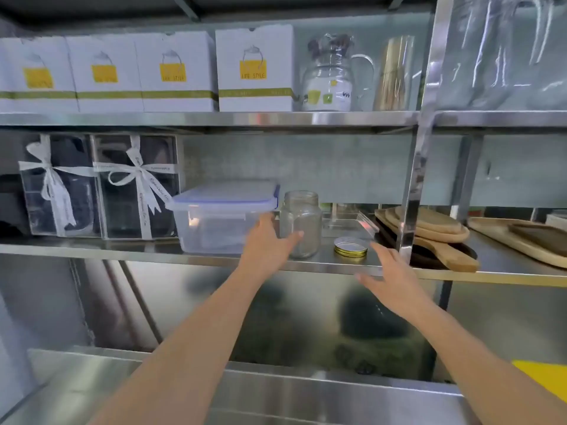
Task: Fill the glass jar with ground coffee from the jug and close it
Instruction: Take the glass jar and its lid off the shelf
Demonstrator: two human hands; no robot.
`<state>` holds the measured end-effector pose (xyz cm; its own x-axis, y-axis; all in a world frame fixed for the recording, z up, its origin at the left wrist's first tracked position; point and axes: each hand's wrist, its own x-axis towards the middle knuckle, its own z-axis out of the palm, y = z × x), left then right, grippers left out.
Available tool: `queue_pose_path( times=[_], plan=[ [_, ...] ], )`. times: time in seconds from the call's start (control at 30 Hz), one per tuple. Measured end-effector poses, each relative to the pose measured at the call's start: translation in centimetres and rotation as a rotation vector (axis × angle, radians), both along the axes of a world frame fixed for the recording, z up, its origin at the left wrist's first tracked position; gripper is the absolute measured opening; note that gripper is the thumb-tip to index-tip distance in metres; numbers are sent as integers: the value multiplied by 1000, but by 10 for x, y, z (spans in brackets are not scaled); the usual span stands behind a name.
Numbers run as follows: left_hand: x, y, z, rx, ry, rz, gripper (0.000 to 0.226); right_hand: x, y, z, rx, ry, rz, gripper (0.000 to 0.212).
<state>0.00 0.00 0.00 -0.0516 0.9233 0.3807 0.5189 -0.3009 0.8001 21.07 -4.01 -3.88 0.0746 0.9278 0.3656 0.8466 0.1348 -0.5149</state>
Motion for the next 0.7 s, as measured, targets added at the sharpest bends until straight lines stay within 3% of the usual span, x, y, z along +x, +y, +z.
queue_pose_path(
  times=[0.2,0.37,0.47,0.57,0.7],
  plan=[
    [17,44,-12,-127,-220,-107,84,5,24,-11,40,-63,11,66],
    [25,65,-18,-167,-320,-138,118,8,34,-20,50,50,44,67],
    [31,71,-20,-149,-355,-125,124,11,45,-17,75,169,27,70],
    [36,77,-22,-92,-359,-88,113,13,60,-12,85,236,32,70],
    [37,62,-25,-8,-278,-13,69,13,70,-12,62,247,-16,74]
  ],
)
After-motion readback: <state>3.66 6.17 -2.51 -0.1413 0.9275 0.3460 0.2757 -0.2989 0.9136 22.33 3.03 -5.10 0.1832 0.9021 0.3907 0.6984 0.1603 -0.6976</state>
